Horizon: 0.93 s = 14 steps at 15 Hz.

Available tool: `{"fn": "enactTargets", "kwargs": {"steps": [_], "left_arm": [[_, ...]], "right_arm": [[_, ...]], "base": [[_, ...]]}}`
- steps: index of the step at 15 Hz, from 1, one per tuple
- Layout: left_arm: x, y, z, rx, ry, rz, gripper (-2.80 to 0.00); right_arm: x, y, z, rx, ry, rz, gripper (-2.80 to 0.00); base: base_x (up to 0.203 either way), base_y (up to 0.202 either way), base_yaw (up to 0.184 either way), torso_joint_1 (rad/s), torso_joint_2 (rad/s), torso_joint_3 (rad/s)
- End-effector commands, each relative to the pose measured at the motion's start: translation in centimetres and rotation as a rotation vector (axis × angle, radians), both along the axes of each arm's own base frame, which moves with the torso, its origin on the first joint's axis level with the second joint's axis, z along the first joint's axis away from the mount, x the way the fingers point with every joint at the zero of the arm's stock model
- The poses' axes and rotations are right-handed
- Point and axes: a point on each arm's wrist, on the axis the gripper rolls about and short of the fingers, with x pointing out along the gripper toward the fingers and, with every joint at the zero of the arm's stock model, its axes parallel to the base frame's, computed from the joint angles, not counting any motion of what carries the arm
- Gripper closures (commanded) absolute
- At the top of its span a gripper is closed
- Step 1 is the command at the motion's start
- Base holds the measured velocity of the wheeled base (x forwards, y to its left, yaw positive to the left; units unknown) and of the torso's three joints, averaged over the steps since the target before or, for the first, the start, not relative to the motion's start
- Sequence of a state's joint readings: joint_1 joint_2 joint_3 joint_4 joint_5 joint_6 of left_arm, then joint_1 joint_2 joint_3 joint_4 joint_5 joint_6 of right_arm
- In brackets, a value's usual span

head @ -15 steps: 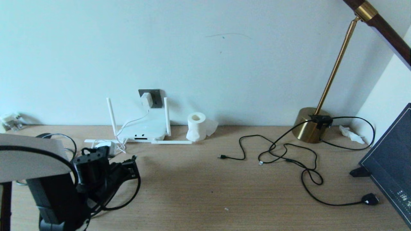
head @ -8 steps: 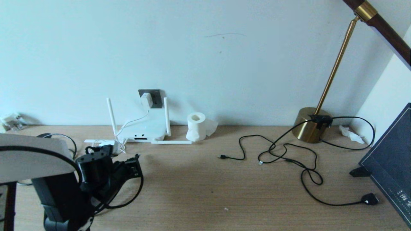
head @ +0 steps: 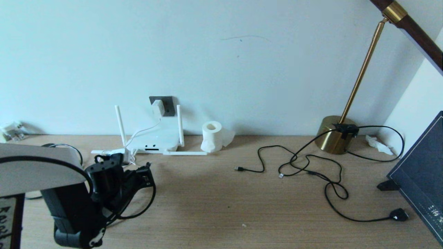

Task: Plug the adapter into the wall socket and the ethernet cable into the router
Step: Plug cable into router interface

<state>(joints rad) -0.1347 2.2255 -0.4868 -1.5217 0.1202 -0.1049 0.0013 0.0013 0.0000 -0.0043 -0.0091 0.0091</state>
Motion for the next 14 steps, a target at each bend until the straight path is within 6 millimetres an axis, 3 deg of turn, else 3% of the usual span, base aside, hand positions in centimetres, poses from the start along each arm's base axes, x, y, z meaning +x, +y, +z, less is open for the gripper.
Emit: {"fn": "enactTargets", "kwargs": {"steps": [1, 14], "left_arm": [[0.0, -0.1, 0.1, -0.002, -0.009, -0.001, 0.00], [1.1, 0.0, 0.3, 0.101, -0.043, -0.064, 0.00]], "right_arm": [[0.0, 0.0, 0.0, 0.000, -0.001, 0.000, -2.80], [0.0, 0.0, 0.0, 0.000, -0.001, 0.000, -2.80]], "base": [[0.000, 0.000, 0.000, 0.000, 0.00, 0.000], [0.000, 0.000, 0.000, 0.000, 0.00, 0.000]]}}
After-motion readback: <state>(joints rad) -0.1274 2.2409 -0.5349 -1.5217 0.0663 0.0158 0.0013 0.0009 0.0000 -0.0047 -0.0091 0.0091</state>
